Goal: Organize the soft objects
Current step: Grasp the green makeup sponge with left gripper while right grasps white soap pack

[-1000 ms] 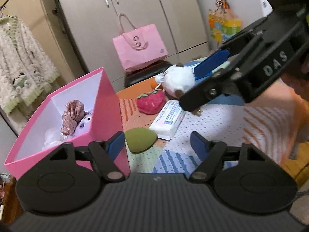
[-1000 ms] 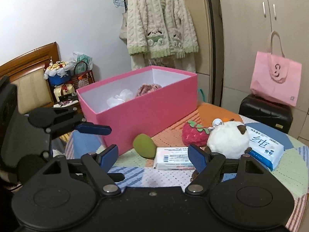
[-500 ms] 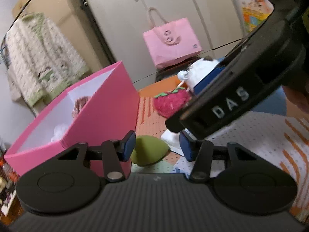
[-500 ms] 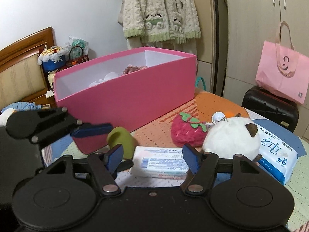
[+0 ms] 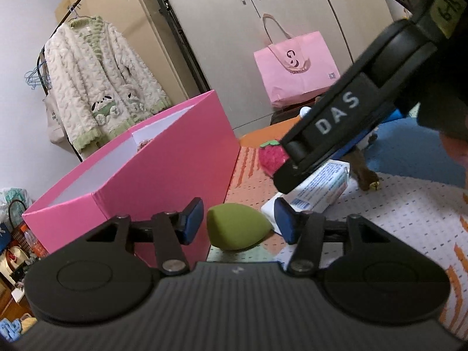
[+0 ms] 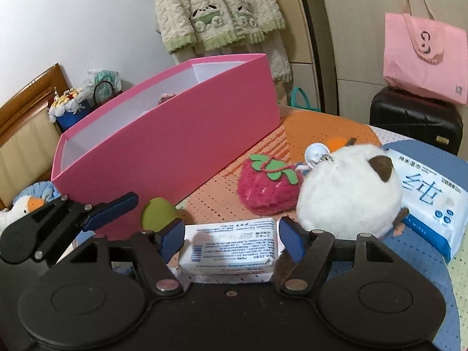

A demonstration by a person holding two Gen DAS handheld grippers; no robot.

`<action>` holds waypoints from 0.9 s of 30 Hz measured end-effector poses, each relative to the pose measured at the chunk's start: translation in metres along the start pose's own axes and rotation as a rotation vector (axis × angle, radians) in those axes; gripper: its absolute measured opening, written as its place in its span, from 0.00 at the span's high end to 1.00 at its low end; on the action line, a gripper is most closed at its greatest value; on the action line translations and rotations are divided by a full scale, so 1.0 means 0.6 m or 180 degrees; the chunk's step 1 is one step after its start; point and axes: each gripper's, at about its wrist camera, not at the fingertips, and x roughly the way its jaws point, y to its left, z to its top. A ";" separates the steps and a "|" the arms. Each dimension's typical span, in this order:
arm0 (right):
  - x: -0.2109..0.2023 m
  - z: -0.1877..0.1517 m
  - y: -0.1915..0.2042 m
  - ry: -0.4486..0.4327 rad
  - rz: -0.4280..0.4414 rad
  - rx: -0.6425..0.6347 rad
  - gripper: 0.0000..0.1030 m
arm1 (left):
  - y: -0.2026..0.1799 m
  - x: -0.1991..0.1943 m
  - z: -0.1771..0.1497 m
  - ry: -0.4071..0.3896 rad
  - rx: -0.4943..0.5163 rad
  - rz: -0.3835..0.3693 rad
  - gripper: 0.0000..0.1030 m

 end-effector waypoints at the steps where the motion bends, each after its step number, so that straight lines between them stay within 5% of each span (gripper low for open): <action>1: 0.000 -0.002 -0.003 0.0014 0.0012 0.0029 0.26 | 0.003 0.000 0.000 0.0010 -0.0044 -0.0019 0.49; 7: -0.005 -0.014 -0.018 0.0014 0.0135 0.0108 0.26 | 0.019 0.008 0.002 0.0076 -0.0285 -0.0145 0.48; 17: -0.008 -0.015 -0.020 0.0012 0.0197 0.0168 0.26 | 0.025 0.013 -0.005 0.0021 -0.0370 -0.0165 0.33; 22: -0.008 -0.017 -0.021 0.0017 0.0195 0.0203 0.26 | 0.038 0.014 -0.006 0.0075 -0.0520 -0.0290 0.62; 27: -0.009 -0.018 -0.016 0.0039 0.0179 0.0173 0.26 | 0.039 0.016 -0.010 0.0083 -0.0512 -0.0307 0.60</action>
